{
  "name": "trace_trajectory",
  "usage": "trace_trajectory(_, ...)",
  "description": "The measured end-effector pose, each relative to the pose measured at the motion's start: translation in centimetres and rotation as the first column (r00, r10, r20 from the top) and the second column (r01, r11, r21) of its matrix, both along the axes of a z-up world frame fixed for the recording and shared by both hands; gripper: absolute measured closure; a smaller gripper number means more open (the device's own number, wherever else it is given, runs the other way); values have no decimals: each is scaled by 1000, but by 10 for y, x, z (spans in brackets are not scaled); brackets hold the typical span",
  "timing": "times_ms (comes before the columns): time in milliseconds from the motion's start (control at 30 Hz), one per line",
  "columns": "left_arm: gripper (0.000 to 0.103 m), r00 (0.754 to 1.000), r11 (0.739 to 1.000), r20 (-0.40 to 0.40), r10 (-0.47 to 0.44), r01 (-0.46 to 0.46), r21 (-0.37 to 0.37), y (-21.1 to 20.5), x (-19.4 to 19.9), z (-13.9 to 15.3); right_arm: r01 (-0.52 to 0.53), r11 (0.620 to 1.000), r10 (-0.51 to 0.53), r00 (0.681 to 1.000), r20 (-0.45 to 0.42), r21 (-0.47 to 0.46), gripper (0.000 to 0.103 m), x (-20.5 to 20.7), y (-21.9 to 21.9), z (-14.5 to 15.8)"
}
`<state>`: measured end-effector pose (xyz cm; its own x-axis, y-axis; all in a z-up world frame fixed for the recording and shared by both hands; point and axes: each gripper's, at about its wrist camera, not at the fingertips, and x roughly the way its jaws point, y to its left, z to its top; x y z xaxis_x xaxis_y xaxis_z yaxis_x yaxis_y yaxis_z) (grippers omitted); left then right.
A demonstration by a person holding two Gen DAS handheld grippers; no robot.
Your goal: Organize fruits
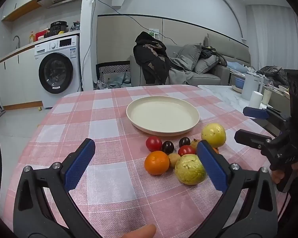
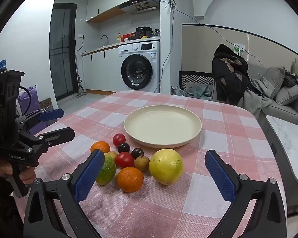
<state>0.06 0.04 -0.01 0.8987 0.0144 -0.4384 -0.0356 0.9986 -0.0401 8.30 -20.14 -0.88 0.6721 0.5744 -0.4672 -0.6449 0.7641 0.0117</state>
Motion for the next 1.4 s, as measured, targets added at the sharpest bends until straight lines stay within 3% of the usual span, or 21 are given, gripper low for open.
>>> trace_trajectory(1400, 1, 1000, 1000, -29, 2, -1, 8, 0, 4, -4, 2, 1000, -2, 1000, -12, -2, 0, 1, -4, -3)
